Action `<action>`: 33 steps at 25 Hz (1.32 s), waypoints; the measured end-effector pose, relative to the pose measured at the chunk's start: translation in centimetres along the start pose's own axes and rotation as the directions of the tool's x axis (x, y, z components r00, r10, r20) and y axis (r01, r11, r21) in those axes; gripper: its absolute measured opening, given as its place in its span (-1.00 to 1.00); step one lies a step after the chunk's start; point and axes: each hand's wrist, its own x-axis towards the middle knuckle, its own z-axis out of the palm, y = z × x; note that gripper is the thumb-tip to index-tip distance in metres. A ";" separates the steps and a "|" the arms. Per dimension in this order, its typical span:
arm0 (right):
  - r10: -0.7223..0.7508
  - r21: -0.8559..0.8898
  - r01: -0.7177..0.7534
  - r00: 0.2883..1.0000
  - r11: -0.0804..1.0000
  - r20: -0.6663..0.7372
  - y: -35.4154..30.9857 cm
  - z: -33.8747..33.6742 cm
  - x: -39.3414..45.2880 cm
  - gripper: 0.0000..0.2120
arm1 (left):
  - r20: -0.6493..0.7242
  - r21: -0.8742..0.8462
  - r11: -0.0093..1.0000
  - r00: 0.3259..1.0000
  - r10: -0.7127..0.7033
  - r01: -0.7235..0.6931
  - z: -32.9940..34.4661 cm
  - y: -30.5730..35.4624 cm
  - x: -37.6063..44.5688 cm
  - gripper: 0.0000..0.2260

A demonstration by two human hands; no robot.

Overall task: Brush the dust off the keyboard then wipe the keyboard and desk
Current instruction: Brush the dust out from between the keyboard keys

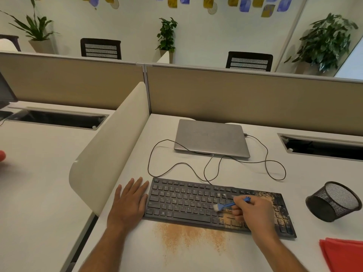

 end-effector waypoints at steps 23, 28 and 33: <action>-0.582 -0.418 0.578 0.802 0.701 0.133 0.4 -2.1 -0.6 -0.90 | -0.009 -0.014 1.000 1.000 0.002 -0.002 0.0 0.0 -0.1 -0.35; -0.600 -0.403 0.594 0.790 0.696 0.128 0.5 -2.0 -0.2 -0.90 | -0.006 -0.010 1.000 1.000 0.002 -0.002 -0.2 0.1 0.0 -0.35; -0.603 -0.402 0.615 0.779 0.679 0.174 0.6 -2.0 0.0 -0.91 | -0.008 -0.011 1.000 1.000 0.001 -0.001 -0.2 0.0 -0.1 -0.36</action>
